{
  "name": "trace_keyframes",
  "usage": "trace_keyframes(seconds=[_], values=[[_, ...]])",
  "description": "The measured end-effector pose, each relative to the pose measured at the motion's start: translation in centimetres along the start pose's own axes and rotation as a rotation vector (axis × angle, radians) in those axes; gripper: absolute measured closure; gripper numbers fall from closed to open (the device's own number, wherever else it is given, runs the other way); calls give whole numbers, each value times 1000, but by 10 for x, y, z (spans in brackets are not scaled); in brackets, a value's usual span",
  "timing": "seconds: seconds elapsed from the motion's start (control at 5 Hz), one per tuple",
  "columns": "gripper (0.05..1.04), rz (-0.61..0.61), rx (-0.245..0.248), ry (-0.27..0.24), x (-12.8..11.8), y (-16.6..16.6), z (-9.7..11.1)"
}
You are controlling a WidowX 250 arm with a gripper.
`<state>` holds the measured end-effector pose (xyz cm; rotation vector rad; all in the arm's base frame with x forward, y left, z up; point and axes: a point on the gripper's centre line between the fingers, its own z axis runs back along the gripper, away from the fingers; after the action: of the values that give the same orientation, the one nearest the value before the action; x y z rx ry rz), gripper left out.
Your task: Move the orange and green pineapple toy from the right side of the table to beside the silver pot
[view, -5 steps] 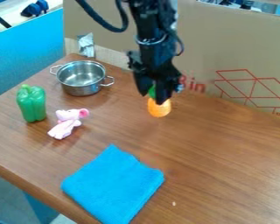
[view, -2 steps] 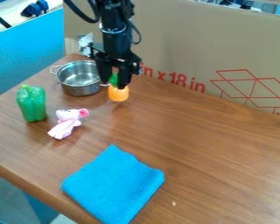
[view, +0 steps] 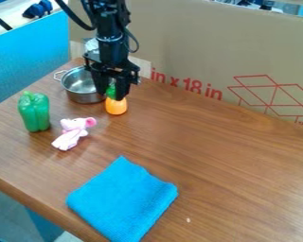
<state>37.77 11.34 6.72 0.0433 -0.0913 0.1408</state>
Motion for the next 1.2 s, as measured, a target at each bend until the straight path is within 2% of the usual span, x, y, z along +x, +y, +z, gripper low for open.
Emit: trace_keyframes(seconds=[0.2,0.4,0.6,0.8,1.0,1.2], values=[[468,-19,-21,-12,2,-8,-1],[396,-37,-25,-18,0,-17,-2],[115,-36,-41,-3,-3,-18,-3],[77,-23,-54,13,-7,-20,-6],[80,-14,-73,-34,-7,-21,16],[81,-30,-39,-52,-17,-20,35]])
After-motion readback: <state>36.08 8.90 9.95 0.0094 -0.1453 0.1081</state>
